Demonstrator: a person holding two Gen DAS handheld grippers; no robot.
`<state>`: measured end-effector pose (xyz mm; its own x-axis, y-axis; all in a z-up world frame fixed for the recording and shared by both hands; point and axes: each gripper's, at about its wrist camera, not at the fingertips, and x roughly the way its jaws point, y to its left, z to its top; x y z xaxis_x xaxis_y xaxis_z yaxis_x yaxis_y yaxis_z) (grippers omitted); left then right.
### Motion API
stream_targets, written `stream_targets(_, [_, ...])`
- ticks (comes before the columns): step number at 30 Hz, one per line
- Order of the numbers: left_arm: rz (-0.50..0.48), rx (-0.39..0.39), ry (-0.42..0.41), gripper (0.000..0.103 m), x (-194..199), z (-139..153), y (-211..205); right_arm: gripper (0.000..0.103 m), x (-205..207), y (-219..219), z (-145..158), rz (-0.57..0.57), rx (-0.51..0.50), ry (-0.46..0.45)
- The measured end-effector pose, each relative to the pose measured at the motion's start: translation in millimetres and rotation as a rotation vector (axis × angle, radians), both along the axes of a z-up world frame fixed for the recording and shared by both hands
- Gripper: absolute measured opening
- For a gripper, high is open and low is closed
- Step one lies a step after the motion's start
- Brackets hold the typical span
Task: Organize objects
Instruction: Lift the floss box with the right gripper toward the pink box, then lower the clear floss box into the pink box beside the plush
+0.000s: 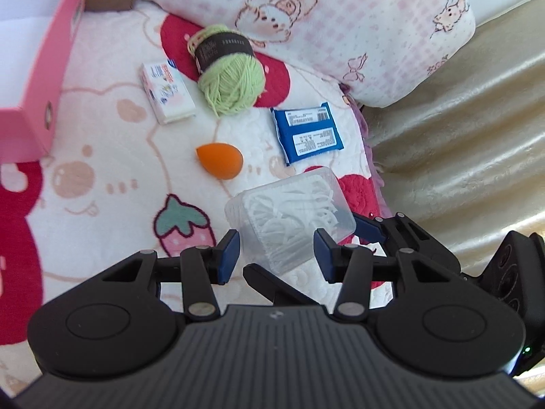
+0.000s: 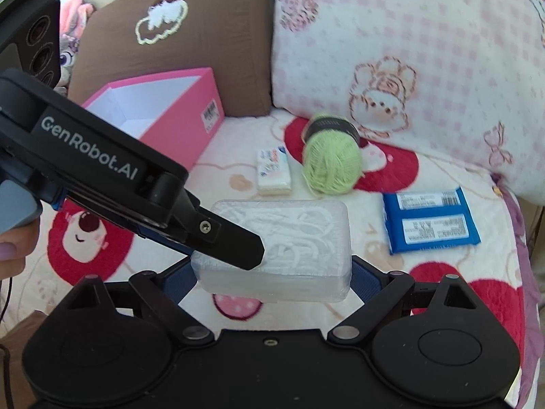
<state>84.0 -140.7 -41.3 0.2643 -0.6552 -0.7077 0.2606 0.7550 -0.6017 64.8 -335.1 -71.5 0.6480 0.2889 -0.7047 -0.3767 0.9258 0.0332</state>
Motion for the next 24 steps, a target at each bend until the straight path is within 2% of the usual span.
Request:
stream_targets(8, [0.009,0.023,-0.051,0.046,-17,41,43,0.096,-17,39,36,0.065,-0.002,-0.057])
stream_targets(15, [0.027,0.044,-0.103,0.046,-27,67,74,0.096,-24,71,57,0.103,-0.006,-0.099])
stream_targets(24, [0.044,0.085,-0.117,0.046,-25,88,105,0.096,-21,105,74,0.125,-0.004,-0.09])
